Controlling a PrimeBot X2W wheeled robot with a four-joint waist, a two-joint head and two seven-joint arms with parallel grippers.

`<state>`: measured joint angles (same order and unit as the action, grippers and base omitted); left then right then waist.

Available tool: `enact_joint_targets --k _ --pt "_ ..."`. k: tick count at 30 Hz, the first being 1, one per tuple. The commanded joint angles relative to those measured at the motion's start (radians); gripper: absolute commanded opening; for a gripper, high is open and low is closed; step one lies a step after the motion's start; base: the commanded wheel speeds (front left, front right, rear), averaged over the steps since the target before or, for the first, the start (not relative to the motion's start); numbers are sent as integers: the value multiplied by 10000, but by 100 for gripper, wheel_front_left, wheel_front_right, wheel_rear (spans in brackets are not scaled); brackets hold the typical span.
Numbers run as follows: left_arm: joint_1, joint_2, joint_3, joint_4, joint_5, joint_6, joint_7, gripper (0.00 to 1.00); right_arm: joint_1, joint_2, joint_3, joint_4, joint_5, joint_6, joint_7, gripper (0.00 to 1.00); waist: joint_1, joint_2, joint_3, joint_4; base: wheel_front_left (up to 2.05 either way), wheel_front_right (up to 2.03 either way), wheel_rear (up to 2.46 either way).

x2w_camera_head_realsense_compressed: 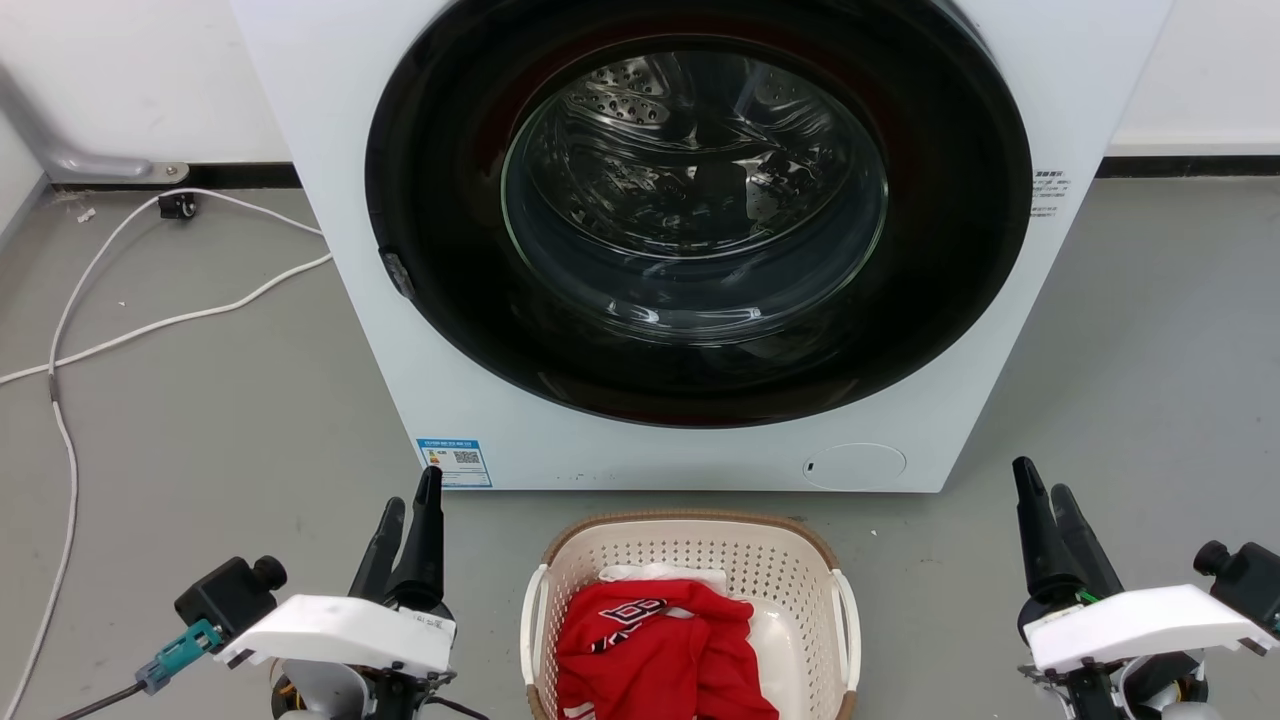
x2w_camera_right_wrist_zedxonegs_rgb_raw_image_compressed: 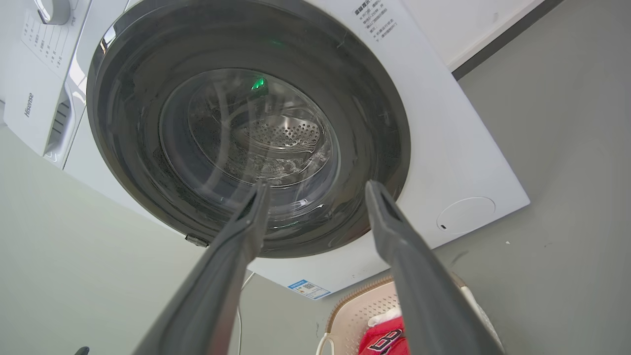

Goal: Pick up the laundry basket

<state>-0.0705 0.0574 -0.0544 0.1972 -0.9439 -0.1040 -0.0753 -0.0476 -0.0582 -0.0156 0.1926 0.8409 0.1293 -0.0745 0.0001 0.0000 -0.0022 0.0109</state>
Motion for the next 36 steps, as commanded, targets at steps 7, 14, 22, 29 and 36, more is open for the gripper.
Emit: enact_joint_targets --k 7,14,22,29,36 --pt "-214 13 -179 -82 1214 55 -290 100 -70 13 92 -121 -1260 17 -188 100 -1 0 -1 12 0 0 0" --pt "-240 3 -322 -18 2114 118 -483 100 -18 23 134 -198 -2230 18 -279 100 -1 0 -14 33 0 0 0" --pt "-278 -9 -462 66 3055 239 -703 100 19 33 168 -252 -3205 18 -335 100 -1 0 -18 64 0 0 0" --pt "-302 -18 -579 146 3864 307 -880 100 39 41 210 -257 -3997 19 -409 100 -1 0 -28 82 0 0 0" --pt "-313 -26 -685 227 4584 325 -1043 100 86 50 255 -276 -4716 20 -464 100 -1 0 -41 91 0 0 0"
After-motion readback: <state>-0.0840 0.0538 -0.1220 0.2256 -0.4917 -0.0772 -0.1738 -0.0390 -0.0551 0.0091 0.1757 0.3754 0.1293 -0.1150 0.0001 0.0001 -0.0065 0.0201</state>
